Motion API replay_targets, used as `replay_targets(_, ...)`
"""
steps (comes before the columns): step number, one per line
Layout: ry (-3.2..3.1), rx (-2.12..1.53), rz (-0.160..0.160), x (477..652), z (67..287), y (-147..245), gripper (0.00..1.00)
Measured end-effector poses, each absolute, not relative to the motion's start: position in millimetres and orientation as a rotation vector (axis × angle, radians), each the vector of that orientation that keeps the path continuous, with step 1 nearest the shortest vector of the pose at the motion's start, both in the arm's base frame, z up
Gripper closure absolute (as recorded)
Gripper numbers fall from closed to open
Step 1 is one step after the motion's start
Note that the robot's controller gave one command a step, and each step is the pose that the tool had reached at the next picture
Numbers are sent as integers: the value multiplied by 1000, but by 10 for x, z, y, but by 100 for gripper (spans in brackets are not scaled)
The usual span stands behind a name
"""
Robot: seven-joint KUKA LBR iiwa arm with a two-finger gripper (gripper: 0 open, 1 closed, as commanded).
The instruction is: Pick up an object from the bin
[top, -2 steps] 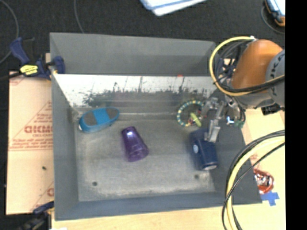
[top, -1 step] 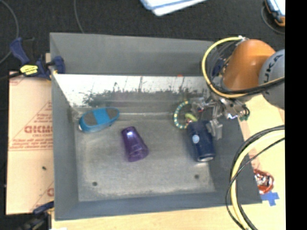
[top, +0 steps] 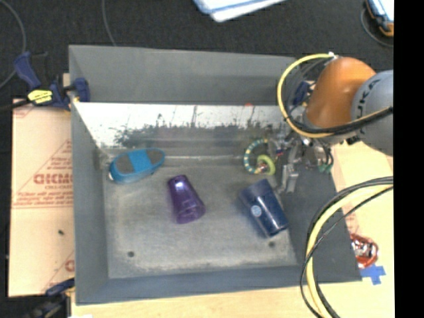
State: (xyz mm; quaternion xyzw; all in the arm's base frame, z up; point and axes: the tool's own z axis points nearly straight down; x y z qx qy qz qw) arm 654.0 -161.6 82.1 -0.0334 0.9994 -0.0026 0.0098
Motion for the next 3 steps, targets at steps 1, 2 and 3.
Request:
replay_targets(1,3106,-382,-13,6487,854,-1466,0)
replay_targets(2,3123,-72,-7,6520,719,-974,100)
replay_targets(3,3123,-75,-5,6522,710,-951,100)
